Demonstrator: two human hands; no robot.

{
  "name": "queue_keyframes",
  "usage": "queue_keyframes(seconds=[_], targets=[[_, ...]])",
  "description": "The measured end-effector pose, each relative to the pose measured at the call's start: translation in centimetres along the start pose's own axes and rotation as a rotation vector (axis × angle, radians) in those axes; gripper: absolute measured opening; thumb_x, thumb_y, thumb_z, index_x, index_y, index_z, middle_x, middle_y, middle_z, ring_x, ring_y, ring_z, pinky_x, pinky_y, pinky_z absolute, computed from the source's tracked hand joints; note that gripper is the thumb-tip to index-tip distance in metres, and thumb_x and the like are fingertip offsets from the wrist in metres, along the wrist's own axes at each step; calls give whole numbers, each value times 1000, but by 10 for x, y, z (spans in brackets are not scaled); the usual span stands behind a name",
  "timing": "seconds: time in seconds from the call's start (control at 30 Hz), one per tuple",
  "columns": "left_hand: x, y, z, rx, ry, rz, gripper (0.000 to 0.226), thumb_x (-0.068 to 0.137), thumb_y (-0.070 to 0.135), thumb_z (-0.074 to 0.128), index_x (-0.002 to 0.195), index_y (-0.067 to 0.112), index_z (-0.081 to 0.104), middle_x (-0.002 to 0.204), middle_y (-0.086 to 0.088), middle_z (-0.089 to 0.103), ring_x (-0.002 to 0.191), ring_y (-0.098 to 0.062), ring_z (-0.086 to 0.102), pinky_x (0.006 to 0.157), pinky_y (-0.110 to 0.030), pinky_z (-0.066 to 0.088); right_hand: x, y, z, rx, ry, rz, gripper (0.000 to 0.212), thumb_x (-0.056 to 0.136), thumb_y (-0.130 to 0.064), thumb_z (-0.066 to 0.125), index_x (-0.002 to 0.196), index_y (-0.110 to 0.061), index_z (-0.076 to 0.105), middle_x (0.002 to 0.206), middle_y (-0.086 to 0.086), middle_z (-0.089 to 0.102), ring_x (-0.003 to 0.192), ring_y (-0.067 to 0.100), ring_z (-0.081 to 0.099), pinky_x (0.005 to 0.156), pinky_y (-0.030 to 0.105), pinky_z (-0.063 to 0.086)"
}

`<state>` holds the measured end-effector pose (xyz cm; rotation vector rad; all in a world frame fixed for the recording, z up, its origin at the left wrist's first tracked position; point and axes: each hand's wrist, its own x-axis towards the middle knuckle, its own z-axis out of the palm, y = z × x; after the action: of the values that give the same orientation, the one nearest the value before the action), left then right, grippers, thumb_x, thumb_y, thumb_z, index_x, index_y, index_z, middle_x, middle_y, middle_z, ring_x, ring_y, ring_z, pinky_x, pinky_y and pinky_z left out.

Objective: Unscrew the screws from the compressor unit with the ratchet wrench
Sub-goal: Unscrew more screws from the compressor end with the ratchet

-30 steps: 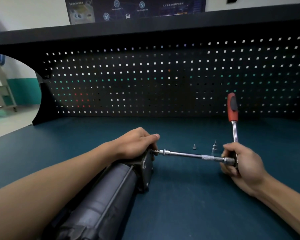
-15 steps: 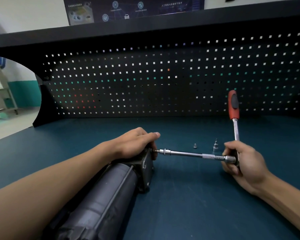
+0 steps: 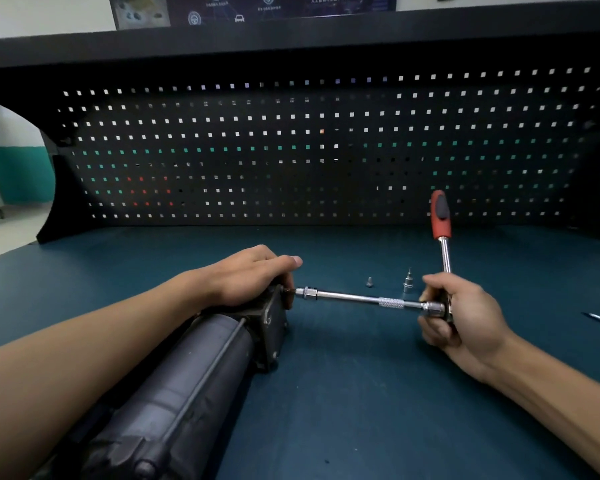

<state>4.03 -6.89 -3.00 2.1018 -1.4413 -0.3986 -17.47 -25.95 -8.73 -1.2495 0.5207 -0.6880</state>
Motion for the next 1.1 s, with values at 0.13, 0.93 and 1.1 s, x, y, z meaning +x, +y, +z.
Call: queue_keyframes(seconds=[0.13,0.93,1.1], targets=[[-2,-2,-1,10,-8,8,69,80,73,34,77,20,78,84,-6,76,86,-32,67,92,-49,50,-8,-7,1,-53,2,52,34,94,-24,48,63,-10,48,36,5,26,34,15,17,48,32,10],[3,-9,0,62,-37,59,60,62,82,64,72,24,75,70,-5,67,60,-4,50,61,-22,39,-11,-7,-4,-504,107,-447,53,96,-20,61,53,-17,31,47,-2,32,46,19,32,50,38,29],[5,-9,-1,68,-30,66,60,61,83,64,71,24,75,60,9,60,56,-1,48,55,-14,36,-11,-14,-7,-707,2,-855,46,96,-21,59,58,-2,42,49,11,39,44,27,37,45,40,33]])
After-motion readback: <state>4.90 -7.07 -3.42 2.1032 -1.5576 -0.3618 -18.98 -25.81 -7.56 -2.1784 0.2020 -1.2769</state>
